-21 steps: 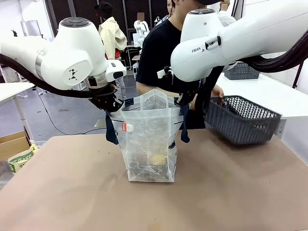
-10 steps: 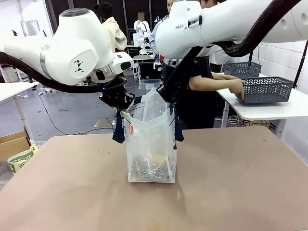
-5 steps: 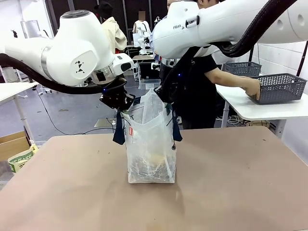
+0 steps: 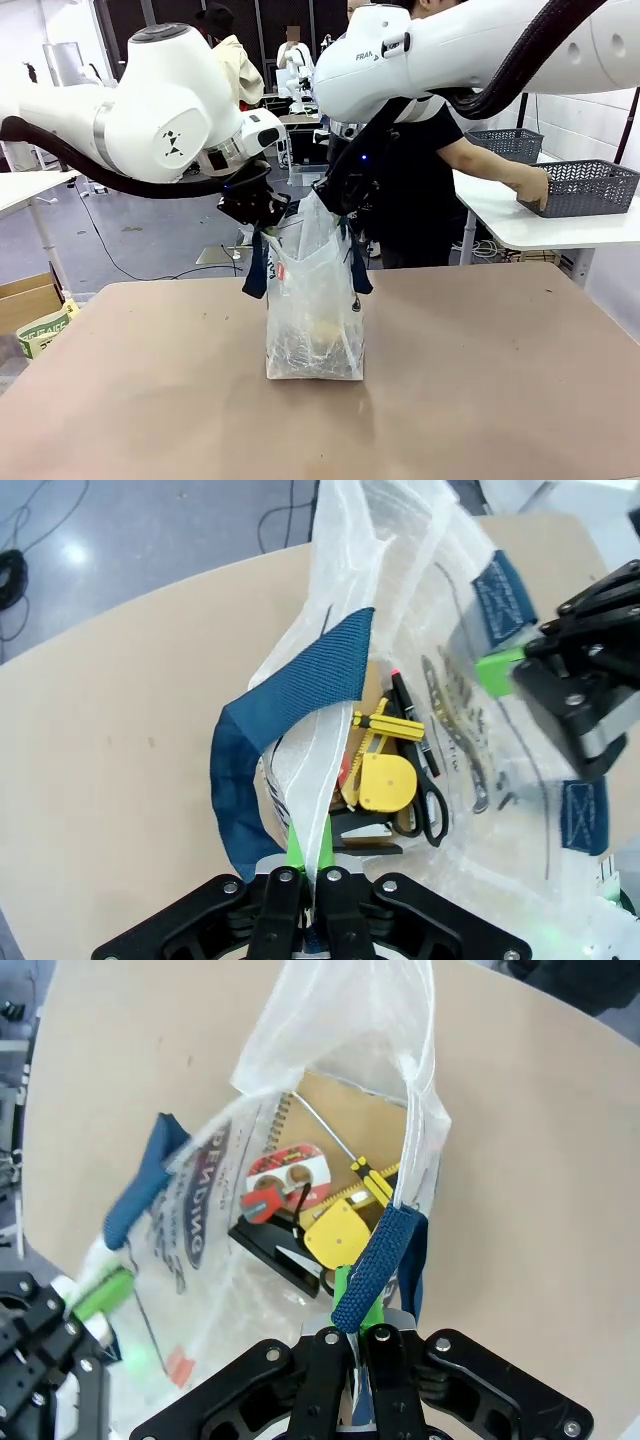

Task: Transfer purchased items from the store into the shopping bag.
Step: Move the Reusable shopping bag to the right side of the table.

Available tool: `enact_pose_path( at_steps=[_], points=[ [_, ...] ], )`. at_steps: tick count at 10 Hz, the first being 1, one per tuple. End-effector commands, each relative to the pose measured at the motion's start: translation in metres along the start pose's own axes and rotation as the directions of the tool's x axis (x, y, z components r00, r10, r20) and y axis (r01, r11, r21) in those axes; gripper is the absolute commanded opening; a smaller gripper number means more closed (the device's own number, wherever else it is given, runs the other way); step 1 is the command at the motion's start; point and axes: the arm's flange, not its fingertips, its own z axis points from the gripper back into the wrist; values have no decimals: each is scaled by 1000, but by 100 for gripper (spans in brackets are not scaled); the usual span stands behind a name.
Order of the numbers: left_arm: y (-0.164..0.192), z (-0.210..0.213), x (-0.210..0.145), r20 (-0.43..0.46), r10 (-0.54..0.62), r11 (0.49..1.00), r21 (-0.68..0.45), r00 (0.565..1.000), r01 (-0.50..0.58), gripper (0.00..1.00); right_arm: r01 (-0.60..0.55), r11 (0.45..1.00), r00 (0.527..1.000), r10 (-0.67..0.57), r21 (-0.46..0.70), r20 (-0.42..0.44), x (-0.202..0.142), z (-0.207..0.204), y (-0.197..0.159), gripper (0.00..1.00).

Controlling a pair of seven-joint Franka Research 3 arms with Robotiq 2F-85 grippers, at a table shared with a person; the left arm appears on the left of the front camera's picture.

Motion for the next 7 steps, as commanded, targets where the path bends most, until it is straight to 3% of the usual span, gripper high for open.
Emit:
enact_pose_path(
  at_steps=[1, 7],
  points=[
    [-12, -3, 5, 38, 16, 999, -32, 999, -15, 0, 45, 998, 998, -47, 33, 44, 13, -3, 9, 0],
    [-26, -7, 14, 60, 9, 998, -67, 998, -5, 0, 57, 996, 996, -61, 65, 64, 25, -5, 18, 0]
  ],
)
